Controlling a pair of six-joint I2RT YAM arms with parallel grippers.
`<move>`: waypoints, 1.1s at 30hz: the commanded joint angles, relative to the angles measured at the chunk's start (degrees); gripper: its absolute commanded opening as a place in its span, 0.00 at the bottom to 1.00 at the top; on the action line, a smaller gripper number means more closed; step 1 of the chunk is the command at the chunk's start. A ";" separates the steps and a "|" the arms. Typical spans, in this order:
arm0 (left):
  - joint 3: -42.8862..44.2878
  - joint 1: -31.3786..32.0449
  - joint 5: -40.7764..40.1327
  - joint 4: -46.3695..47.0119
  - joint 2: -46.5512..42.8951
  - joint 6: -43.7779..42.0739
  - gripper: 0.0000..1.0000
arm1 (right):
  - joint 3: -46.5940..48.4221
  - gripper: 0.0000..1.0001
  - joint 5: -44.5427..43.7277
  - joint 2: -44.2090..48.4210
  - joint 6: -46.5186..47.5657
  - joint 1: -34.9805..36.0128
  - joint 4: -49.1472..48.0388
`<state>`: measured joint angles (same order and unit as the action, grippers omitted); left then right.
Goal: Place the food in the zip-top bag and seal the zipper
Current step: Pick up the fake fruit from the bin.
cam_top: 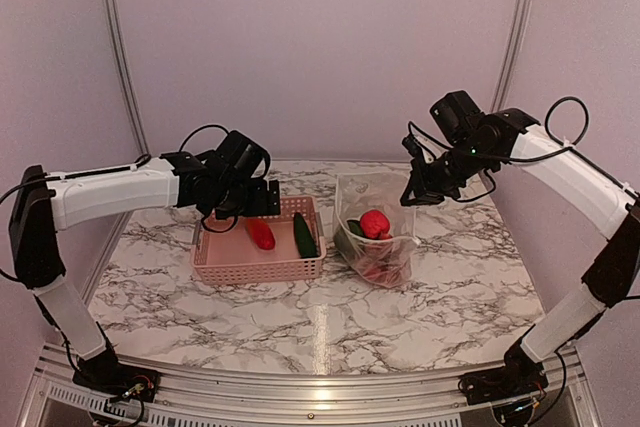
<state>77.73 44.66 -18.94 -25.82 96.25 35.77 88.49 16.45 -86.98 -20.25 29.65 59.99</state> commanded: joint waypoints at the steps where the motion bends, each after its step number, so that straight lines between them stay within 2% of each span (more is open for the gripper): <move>1: -0.55 -1.35 1.42 6.46 3.89 0.32 0.93 | 2.13 0.00 1.20 0.24 0.45 -0.41 -1.18; 8: 5.26 -2.31 -2.62 -0.33 11.01 10.68 0.79 | -0.01 0.00 1.77 1.59 -0.04 -0.39 -2.51; 13: 11.22 -2.39 -0.83 -6.21 17.30 14.70 0.75 | -0.92 0.00 2.29 2.43 -0.40 -0.45 -3.16; 19: 11.66 -3.36 0.07 -8.08 19.37 21.19 0.73 | -1.95 0.00 2.14 3.54 -0.79 -0.45 -3.54; 28: 11.52 -4.99 3.78 -8.68 22.65 24.08 0.69 | -3.96 0.00 2.31 5.32 -1.65 -0.39 -4.18; 33: 11.88 -5.25 3.90 -7.53 24.24 22.65 0.66 | -4.10 0.00 2.40 5.33 -1.63 -0.38 -4.21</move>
<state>88.36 39.72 -15.88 -32.01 118.21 58.78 84.36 18.15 -83.26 -21.21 29.65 57.39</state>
